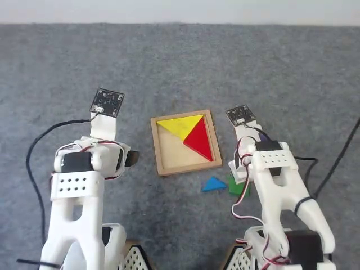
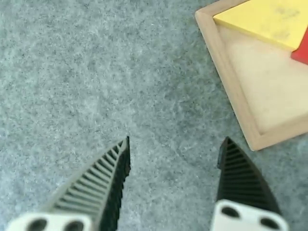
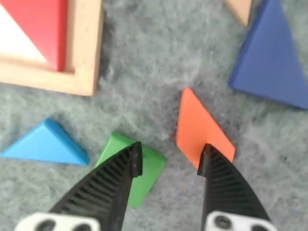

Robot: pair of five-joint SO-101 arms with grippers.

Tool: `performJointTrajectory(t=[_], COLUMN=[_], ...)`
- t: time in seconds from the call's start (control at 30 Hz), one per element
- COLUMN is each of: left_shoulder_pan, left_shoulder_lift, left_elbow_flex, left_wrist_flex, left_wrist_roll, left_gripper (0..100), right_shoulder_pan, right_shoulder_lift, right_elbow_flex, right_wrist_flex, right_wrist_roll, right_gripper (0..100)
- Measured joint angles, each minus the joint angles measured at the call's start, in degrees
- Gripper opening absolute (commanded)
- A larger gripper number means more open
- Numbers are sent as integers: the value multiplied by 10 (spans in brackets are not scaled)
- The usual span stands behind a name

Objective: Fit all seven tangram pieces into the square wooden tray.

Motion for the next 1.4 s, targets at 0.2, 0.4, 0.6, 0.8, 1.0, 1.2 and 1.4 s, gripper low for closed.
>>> performJointTrajectory(t=[0.2, 0.4, 0.6, 0.8, 1.0, 1.2, 1.4], left_shoulder_pan=[0, 0, 0, 0, 0, 0, 0], left_shoulder_lift=[0, 0, 0, 0, 0, 0, 0], left_elbow_flex=[0, 1, 1, 1, 1, 1, 9], left_wrist_flex=[0, 0, 0, 0, 0, 0, 0], left_wrist_roll=[0, 2, 2, 2, 2, 2, 2], left_gripper=[283, 283, 283, 283, 283, 283, 283], right_shoulder_pan=[27, 83, 113, 158, 237, 239, 239], right_shoulder_lift=[72, 152, 164, 167, 174, 178, 177], right_elbow_flex=[-49, -100, -115, -133, -187, -195, -195], right_wrist_flex=[-17, -14, -13, -13, 15, 25, 30], right_wrist_roll=[7, 40, 43, 45, 44, 75, 79], right_gripper=[187, 187, 187, 188, 191, 191, 191])
